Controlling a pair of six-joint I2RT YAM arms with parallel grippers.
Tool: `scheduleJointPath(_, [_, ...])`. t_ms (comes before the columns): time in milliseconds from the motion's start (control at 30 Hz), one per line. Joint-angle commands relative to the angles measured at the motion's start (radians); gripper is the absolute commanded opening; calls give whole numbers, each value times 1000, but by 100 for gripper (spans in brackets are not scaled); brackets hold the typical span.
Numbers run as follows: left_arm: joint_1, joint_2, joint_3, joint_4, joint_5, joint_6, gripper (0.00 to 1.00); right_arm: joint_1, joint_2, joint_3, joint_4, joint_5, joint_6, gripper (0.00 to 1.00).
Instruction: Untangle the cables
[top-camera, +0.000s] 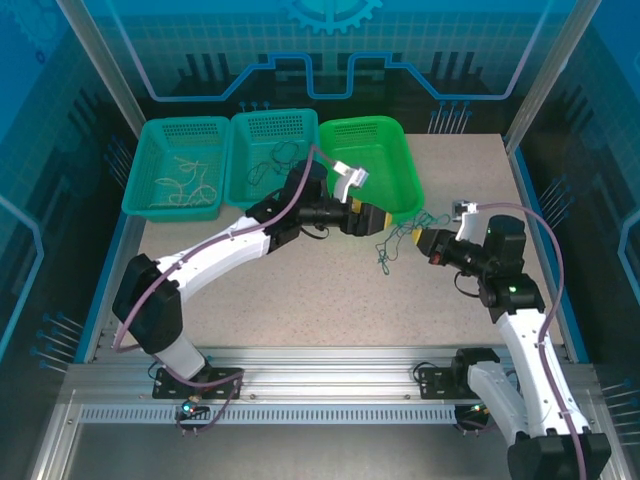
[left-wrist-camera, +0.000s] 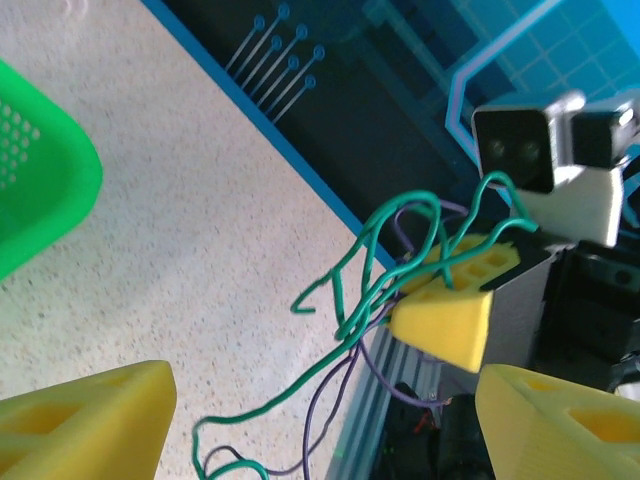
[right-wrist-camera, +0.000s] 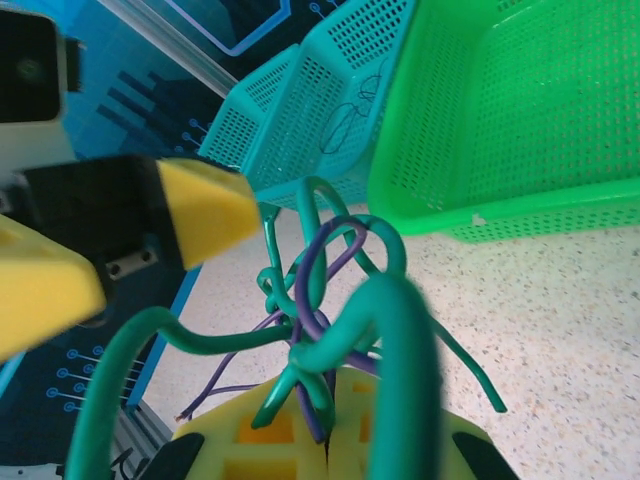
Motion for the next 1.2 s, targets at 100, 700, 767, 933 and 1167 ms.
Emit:
scheduleJointPath(100, [-24, 37, 12, -51, 69, -7, 75, 24, 29, 55, 7, 16, 22, 0])
scheduleJointPath(700, [-46, 112, 38, -102, 105, 2, 8, 28, 24, 57, 7, 94, 45, 0])
scheduleJointPath(767, [-46, 93, 37, -93, 94, 6, 0, 29, 19, 41, 8, 121, 54, 0])
scheduleJointPath(933, [-37, -8, 21, -49, 31, 34, 0, 26, 17, -71, -2, 283, 27, 8])
scheduleJointPath(1167, [-44, -38, -38, 13, 15, 17, 0, 24, 116, -181, -142, 452, 83, 22])
